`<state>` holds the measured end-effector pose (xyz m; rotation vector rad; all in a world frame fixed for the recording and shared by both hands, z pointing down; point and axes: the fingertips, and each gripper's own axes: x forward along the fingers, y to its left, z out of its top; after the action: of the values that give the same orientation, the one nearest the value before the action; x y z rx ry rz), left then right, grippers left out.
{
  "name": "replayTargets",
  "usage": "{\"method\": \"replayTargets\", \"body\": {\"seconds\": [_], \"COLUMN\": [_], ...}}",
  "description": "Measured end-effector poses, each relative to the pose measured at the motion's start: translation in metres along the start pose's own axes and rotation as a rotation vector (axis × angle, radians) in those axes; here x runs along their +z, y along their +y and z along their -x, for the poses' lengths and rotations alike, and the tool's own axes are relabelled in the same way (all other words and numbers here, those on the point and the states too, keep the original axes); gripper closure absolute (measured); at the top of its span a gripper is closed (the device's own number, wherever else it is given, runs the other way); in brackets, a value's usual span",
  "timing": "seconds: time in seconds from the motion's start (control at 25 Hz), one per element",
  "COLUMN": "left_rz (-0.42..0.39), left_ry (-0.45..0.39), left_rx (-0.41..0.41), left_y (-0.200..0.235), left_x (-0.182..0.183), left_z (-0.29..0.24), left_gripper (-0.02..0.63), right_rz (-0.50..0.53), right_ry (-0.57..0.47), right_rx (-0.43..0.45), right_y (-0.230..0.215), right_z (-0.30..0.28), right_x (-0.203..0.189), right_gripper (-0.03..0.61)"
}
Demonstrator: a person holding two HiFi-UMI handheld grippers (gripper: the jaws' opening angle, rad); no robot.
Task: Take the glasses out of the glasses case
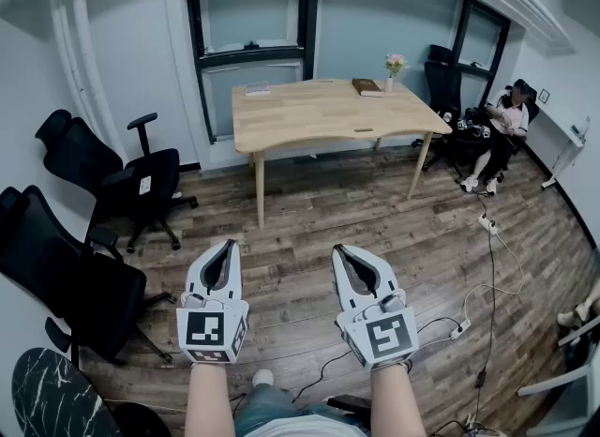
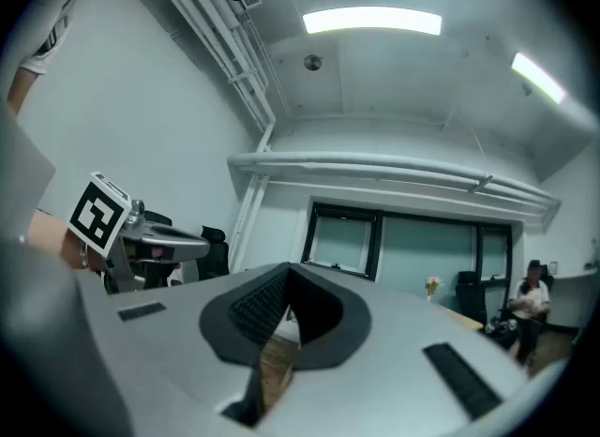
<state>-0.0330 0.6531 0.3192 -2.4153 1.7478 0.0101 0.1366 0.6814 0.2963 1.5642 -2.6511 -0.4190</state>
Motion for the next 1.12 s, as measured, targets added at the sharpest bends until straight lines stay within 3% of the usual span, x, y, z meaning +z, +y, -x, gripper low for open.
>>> {"method": "replayTargets", "body": {"seconds": [0.6,0.88,1.12], "left_rz": [0.051,0.066,0.059], "left_ry": [-0.035,-0.039,-0.032], "left_rx": [-0.107,-0.127,-0.091], "left_y": [0.136,0.16,0.199], "left_x": [-0.03,-0.041,-0.054], "left_z": [-0.076,-0.103,-0.149], "left_gripper": [0.597,0.597,0.597], "right_rz": [-0.002,-0.005,-0.014], "right_ry": [0.066,0.048,0.031], "right_rx": [-0.083,-0.101,-0.089], "right_y": [0.06,0.047,0.027], "right_z": [-0.14,-0.182,-0.247], "right_x": [-0.009,-0.012,-0.026], "right_gripper": [0.568,0.568,0.568]}}
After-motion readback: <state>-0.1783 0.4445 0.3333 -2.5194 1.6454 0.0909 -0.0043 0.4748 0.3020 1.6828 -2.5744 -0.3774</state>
